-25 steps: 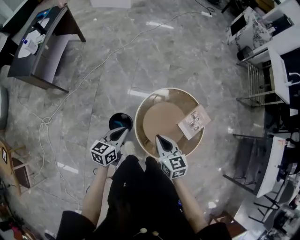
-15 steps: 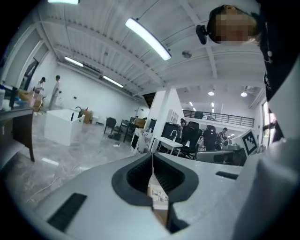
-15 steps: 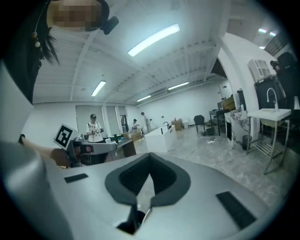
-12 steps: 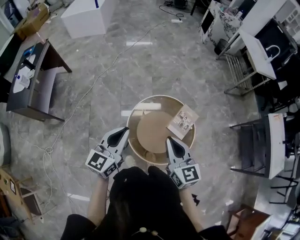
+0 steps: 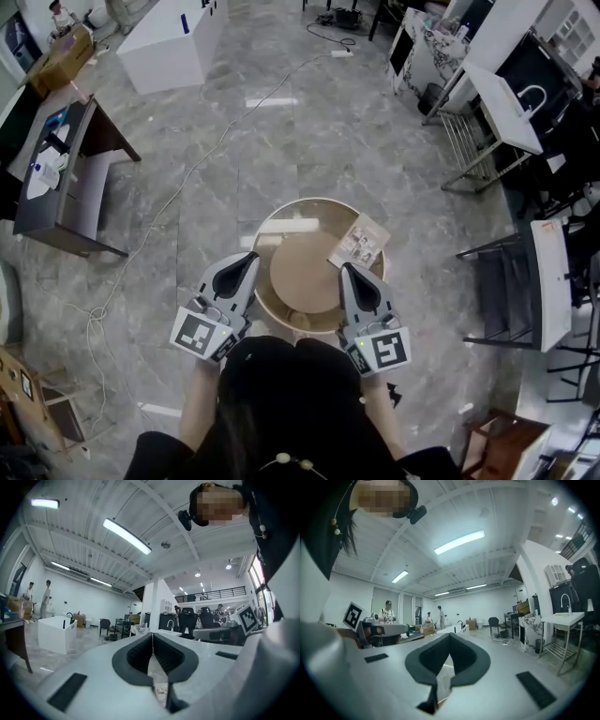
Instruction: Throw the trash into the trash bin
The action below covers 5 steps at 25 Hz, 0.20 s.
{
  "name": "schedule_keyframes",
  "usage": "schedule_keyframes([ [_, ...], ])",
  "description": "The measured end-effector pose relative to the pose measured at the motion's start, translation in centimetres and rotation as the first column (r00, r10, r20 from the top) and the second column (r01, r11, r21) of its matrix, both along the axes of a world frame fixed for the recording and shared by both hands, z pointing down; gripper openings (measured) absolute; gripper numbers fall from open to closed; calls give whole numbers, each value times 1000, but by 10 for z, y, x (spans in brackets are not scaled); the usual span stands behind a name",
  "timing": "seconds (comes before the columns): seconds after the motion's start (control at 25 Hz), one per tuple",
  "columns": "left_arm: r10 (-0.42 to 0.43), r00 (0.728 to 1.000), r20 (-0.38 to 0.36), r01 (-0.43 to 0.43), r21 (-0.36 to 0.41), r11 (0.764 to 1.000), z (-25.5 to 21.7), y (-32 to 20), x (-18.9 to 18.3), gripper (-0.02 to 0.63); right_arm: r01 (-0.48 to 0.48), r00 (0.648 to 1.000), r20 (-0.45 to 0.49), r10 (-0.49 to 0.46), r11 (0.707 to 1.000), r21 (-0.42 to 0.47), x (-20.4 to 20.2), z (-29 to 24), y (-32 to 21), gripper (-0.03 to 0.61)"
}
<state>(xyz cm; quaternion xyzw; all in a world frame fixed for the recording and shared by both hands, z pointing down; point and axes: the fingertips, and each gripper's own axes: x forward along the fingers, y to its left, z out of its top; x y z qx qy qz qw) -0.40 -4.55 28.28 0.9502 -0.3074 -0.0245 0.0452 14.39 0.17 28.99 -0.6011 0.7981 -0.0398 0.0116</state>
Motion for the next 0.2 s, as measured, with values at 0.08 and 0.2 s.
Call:
schedule_keyframes([
  [0.08, 4, 1000, 0, -4, 1, 1000, -1, 2, 3, 8, 1, 1000, 0, -1, 1000, 8, 2, -2, 0, 2],
  [0.2, 11, 1000, -3, -11, -1, 1000, -3, 4, 7, 8, -3, 1000, -3, 3, 1000, 13, 5, -4, 0, 2],
])
